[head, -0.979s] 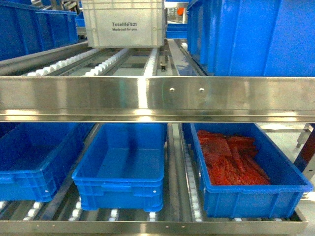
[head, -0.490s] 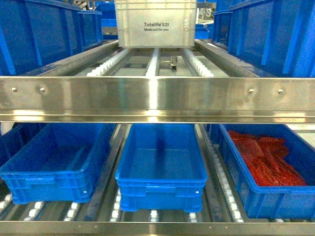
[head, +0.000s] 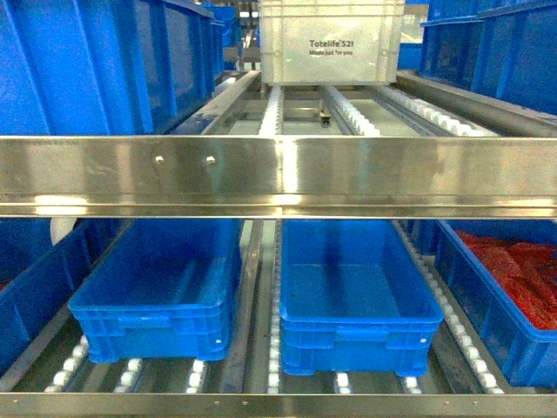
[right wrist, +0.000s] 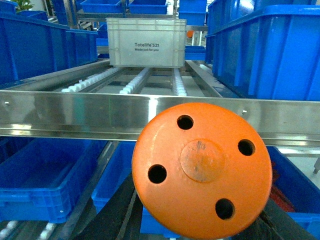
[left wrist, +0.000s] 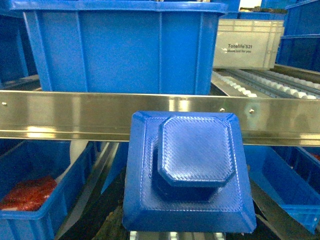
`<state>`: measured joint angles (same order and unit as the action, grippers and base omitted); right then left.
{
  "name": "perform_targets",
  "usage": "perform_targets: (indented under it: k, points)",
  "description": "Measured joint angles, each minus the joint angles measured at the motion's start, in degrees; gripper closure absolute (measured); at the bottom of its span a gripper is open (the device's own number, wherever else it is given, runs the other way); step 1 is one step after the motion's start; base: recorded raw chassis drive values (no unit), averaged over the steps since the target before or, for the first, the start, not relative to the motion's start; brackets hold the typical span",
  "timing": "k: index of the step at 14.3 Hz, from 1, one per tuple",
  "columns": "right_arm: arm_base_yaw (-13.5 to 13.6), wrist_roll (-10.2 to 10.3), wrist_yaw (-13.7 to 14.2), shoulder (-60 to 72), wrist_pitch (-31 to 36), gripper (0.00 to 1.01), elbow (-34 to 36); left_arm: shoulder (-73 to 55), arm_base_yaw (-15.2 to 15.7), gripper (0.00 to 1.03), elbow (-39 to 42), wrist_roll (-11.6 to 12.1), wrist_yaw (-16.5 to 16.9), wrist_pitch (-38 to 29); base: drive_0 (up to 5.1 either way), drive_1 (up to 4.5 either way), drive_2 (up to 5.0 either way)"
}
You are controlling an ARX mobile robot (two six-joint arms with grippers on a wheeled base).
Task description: Sort blue parts and orange caps into right shelf containers
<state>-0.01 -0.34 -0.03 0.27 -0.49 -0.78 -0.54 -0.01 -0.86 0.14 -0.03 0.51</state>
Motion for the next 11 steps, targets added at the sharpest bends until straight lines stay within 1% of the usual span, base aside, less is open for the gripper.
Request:
perform_targets:
  k: [5, 8, 11]
  points:
    - [0.0, 0.0, 0.0, 0.0, 0.2, 0.59, 0.0, 0.0, 0.0, 0.60, 0.0, 0.0, 0.0, -0.1, -5.0, 2.44, 2.4]
    - [0.0, 0.0, -0.2, 0.0, 0.3, 0.59, 0.0, 0.0, 0.0, 0.60, 0.0, 0.0, -0.4, -0.1, 0.0, 0.00, 0.0]
    - [0.0, 0.0, -0.2, 0.0, 0.1, 0.59, 0.0, 0.0, 0.0, 0.60, 0.0, 0.0, -0.1, -0.1, 0.0, 0.00, 0.0]
